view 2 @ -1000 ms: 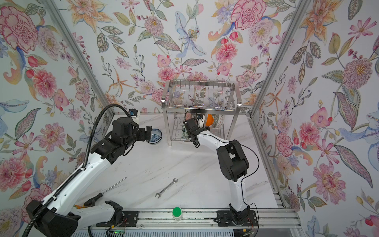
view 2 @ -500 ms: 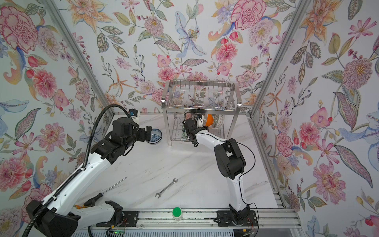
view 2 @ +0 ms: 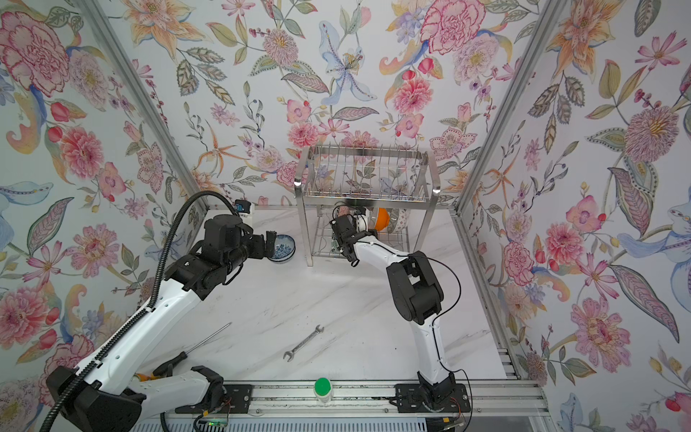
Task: Load bowls into a dish rack
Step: Place the bowl in the dish rack.
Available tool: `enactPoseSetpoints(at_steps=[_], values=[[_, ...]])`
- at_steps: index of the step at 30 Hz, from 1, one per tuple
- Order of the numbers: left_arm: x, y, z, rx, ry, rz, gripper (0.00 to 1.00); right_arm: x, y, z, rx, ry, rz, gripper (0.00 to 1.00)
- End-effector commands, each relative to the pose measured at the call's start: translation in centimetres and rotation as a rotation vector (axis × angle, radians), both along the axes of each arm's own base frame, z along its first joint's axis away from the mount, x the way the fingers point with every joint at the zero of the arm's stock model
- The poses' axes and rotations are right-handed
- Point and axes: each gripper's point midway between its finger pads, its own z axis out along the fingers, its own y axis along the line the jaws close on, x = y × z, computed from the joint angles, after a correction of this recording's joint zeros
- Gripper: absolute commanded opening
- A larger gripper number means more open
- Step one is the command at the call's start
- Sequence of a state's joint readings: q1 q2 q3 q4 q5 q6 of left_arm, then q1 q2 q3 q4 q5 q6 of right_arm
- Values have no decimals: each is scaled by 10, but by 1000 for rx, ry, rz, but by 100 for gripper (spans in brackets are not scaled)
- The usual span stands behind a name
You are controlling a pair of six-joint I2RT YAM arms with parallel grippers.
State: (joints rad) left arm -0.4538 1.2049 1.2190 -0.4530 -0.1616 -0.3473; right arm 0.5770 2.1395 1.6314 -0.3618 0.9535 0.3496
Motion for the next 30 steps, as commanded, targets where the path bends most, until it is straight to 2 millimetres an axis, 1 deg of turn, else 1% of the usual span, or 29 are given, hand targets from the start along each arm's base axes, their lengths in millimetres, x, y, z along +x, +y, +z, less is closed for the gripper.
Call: enactPoseSetpoints(at_steps=[1,12,19,20,25,28,30], values=[[-4,6,3,12,-6,2,99,0,-3,1,-51,-17,-35,0],[-7,11,4,21,-11,4,99,-1,0,2,-91,-34,-56,0],[-9,14,1,23,-11,6,99,-2,6,-6,-114,-29,-59,1],[-9,14,0,22,-9,6,99,-3,5,-2,-137,-43,-73,1],[-9,15,-1,17,-9,5,99,-3,7,-3,-159,-49,-79,1],[-10,16,-2,16,-8,6,99,-3,8,-6,-163,-45,-77,2],[-10,16,-2,13,-12,5,99,-4,9,-7,-158,-41,-73,7]])
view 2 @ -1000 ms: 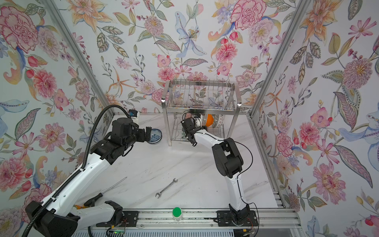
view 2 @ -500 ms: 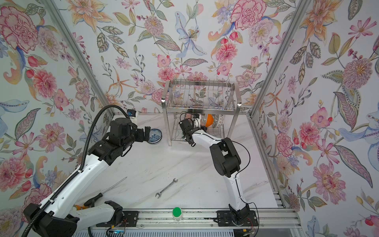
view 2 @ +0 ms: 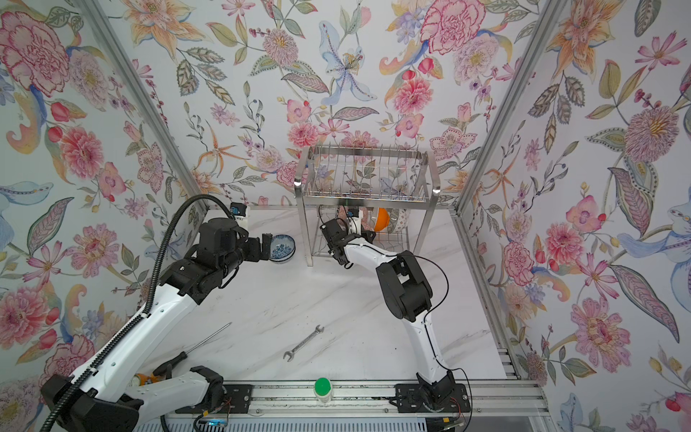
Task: Load bowls into a dish rack
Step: Place the bowl in the dish rack.
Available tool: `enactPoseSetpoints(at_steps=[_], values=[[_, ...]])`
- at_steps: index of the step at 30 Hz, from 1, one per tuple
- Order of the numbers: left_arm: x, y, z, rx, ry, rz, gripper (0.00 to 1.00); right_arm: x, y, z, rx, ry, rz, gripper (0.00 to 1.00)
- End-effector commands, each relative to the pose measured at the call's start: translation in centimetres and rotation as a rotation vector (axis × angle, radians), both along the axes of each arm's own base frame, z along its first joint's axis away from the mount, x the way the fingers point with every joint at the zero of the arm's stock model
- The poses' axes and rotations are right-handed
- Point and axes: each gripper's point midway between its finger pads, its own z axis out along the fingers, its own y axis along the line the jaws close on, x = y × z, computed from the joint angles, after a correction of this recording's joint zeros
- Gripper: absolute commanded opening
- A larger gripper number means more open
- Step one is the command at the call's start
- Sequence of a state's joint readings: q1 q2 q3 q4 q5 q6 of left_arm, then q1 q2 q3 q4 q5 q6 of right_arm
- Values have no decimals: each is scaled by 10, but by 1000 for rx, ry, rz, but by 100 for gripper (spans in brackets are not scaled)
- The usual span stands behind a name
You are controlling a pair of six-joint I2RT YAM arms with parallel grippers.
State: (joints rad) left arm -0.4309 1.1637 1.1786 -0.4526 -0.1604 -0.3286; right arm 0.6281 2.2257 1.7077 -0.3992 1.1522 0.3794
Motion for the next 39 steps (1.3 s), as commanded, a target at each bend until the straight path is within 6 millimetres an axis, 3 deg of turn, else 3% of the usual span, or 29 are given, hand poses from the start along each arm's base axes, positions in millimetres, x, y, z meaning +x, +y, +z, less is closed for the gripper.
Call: enactPoseSetpoints(at_steps=[1,12,22,27,33,39], values=[[-3,3,1,-2,-7,-8,99,-1,1,-13,-5,32,-1,9],[-3,2,0,-9,-5,-12,99,-5,4,-5,47,13,6,20],[-3,3,-1,-10,-4,-12,99,-5,11,-8,77,22,25,23],[-2,2,-2,-13,-3,-14,99,-6,11,-5,84,18,27,28],[-2,2,-3,-15,-4,-15,99,-7,9,1,79,11,25,39],[-1,2,-4,-14,-3,-14,99,-9,7,13,81,0,28,62]])
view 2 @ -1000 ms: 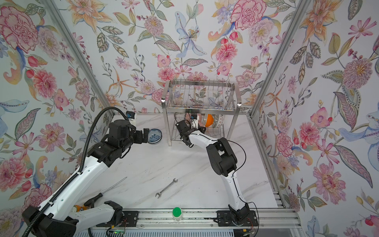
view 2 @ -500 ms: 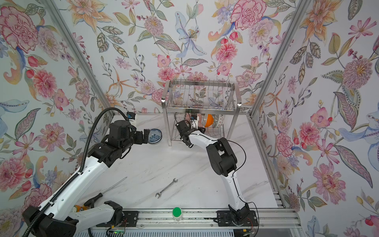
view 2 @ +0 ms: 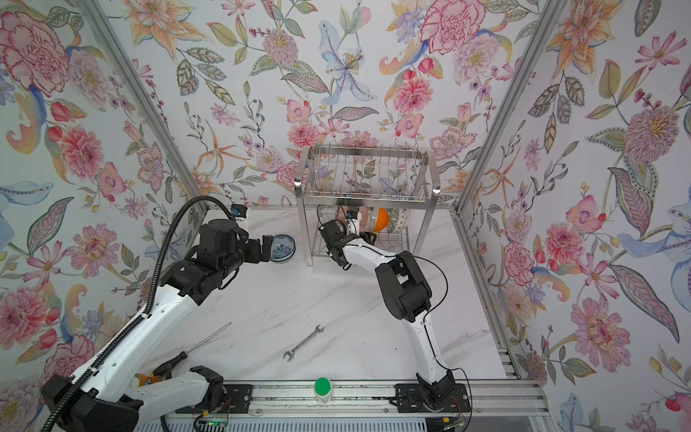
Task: Load bowls into a dish rack
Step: Place the bowl in the dish rack.
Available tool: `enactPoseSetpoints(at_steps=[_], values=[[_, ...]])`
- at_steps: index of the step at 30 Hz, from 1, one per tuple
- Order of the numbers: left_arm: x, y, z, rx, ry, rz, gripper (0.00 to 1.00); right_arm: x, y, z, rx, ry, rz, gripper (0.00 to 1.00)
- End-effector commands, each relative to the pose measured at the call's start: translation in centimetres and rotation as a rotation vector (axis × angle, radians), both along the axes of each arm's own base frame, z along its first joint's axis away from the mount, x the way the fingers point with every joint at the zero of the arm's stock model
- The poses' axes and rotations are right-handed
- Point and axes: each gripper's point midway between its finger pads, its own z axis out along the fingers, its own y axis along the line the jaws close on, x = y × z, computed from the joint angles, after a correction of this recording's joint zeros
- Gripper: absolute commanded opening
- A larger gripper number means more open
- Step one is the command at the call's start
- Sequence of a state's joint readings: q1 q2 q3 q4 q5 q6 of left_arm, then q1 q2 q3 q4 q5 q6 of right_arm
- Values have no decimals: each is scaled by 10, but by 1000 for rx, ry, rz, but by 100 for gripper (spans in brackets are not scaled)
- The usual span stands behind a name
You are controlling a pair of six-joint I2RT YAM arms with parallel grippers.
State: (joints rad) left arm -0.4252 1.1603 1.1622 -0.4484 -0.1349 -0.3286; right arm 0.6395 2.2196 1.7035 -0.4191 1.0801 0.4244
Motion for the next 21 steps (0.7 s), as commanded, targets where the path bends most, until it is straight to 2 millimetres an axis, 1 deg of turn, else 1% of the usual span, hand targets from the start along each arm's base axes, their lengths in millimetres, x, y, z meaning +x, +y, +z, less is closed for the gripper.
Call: enactPoseSetpoints(at_steps=[1,3,6,14,18,21], values=[[0,3,2,-8,-17,0,99,-7,-5,23,14,-23,-2,65],[2,3,1,-9,-16,-3,99,-8,-4,26,27,-21,11,72],[3,1,0,-13,-15,-8,99,-11,-2,29,57,-22,38,78],[5,-1,-1,-22,-17,-14,99,-19,5,31,142,-25,134,88],[6,-2,-3,-20,-13,-14,99,-22,14,31,209,-34,208,100],[7,-1,-6,-16,-7,-12,99,-25,17,31,248,-40,244,99]])
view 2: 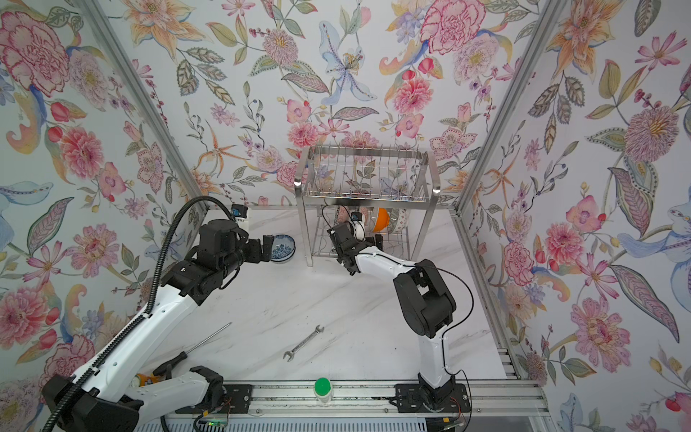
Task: Load bowls into a dish rack
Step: Place the bowl in the dish rack.
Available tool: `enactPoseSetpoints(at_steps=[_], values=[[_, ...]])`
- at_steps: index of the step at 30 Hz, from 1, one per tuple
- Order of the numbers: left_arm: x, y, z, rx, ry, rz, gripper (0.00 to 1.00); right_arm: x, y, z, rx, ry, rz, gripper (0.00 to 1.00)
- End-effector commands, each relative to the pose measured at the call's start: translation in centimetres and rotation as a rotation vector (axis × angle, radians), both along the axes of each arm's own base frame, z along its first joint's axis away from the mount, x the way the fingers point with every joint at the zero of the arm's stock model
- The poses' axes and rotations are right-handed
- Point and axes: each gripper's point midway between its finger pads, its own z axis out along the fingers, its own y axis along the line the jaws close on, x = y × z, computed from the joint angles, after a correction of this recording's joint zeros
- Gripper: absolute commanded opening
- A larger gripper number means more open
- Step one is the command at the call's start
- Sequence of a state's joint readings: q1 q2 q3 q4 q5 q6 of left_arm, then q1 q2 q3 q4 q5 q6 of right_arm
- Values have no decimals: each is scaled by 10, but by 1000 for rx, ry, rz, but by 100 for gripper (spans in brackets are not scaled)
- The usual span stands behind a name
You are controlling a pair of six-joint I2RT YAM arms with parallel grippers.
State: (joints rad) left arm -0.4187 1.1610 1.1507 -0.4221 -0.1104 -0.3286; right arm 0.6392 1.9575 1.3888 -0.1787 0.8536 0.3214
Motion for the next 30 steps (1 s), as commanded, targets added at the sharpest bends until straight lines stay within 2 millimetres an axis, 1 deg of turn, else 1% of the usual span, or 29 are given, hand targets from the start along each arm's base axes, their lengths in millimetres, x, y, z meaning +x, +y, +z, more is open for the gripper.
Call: enactPoseSetpoints(at_steps=[1,10,13,16,20,22,24,27,30], values=[[5,1,-7,1,2,1,99,2,12,16,81,-47,65,99],[9,4,-18,5,28,18,99,-10,11,33,128,-94,129,99],[11,7,-25,6,45,34,99,-18,10,39,144,-104,156,99],[14,14,-37,-1,81,67,99,-30,10,44,156,-106,209,99],[22,31,-58,-20,147,146,99,-53,12,53,169,-83,331,99],[27,38,-71,-38,178,184,99,-68,16,53,197,-51,411,99],[33,44,-87,-62,216,211,99,-82,14,51,253,-4,470,99],[42,46,-110,-96,263,230,99,-102,6,49,359,61,523,99],[51,45,-131,-97,287,237,99,-116,-7,50,401,106,520,99]])
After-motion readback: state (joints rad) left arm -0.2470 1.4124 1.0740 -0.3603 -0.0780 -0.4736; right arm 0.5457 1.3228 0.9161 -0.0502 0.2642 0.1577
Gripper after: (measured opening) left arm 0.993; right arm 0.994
